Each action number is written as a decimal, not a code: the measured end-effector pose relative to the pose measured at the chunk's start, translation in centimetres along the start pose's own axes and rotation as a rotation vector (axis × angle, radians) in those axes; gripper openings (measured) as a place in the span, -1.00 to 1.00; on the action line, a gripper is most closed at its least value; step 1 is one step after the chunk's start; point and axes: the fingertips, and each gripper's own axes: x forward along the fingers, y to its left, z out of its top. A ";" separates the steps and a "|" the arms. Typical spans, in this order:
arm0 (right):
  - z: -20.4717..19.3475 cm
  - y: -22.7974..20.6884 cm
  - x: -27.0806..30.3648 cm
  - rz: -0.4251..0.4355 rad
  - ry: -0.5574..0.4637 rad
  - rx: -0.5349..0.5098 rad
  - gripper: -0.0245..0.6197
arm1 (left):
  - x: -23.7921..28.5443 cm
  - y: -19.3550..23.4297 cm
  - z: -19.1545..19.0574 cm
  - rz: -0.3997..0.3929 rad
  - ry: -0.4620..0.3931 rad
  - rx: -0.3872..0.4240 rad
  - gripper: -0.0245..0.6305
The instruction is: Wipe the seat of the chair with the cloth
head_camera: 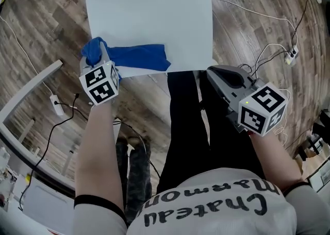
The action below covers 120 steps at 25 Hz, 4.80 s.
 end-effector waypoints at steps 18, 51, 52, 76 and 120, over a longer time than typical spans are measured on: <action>-2.3 -6.2 -4.0 0.018 -0.030 0.046 -0.88 | 0.7 -11.6 2.7 0.010 -0.060 -0.188 -0.82; -4.5 -15.4 -16.4 0.039 -0.190 0.083 -0.88 | -1.6 -41.7 11.4 -0.436 -0.118 -0.102 -0.82; -4.4 -15.2 -16.3 0.038 -0.188 0.082 -0.88 | -2.7 -42.6 12.2 -0.468 -0.154 -0.119 -0.82; 0.3 2.5 -1.6 0.219 -0.030 -0.129 -0.88 | -10.6 -3.7 -1.2 0.111 -0.098 -0.213 -0.82; -7.6 -12.8 -11.3 0.115 -0.070 0.045 -0.88 | -3.0 -29.9 3.7 -0.037 -0.180 -0.068 -0.88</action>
